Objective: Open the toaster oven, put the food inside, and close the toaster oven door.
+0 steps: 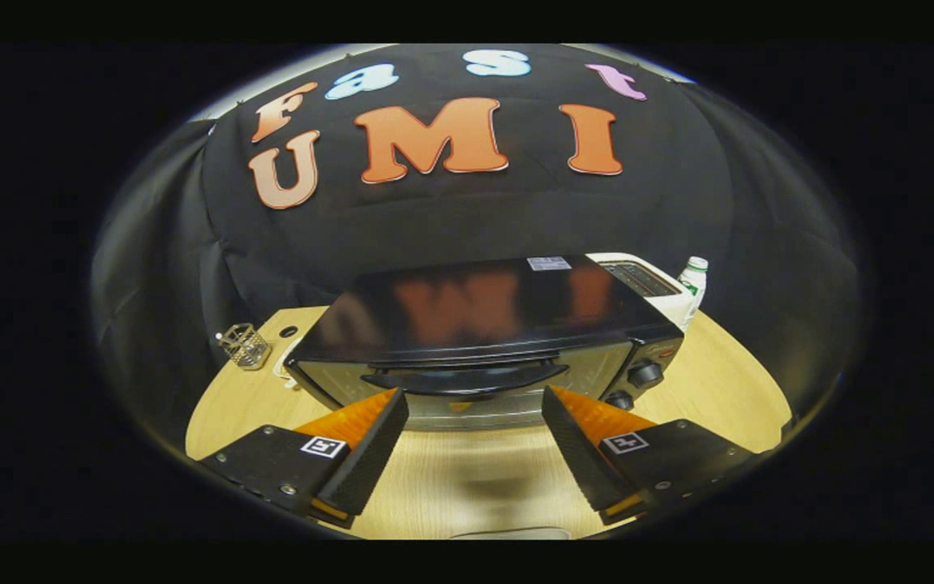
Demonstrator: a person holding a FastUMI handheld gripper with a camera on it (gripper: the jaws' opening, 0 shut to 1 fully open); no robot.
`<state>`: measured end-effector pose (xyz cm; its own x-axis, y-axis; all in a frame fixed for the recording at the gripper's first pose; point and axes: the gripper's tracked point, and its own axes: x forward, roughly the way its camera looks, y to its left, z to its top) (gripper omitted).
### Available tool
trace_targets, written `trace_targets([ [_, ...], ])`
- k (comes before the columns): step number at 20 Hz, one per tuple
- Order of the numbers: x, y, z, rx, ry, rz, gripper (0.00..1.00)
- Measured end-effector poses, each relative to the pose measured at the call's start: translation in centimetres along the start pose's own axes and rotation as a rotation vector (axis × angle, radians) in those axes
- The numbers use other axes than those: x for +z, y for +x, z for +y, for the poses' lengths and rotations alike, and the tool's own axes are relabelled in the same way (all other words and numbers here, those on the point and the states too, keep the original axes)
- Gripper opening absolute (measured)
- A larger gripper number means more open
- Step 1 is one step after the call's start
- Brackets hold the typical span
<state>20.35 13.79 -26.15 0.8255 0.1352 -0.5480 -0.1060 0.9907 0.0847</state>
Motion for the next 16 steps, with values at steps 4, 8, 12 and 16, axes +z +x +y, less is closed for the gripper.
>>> trace_targets([
  [4, 2.7, -2.9, 0.1, 0.014, -0.019, -0.044, 0.99],
  [8, 8.2, -7.6, -0.4, 0.019, -0.054, -0.142, 0.99],
  [12, 13.2, -13.5, -1.7, -0.002, -0.078, -0.231, 0.98],
  [16, 16.9, -20.3, -2.9, 0.008, -0.045, -0.331, 0.98],
])
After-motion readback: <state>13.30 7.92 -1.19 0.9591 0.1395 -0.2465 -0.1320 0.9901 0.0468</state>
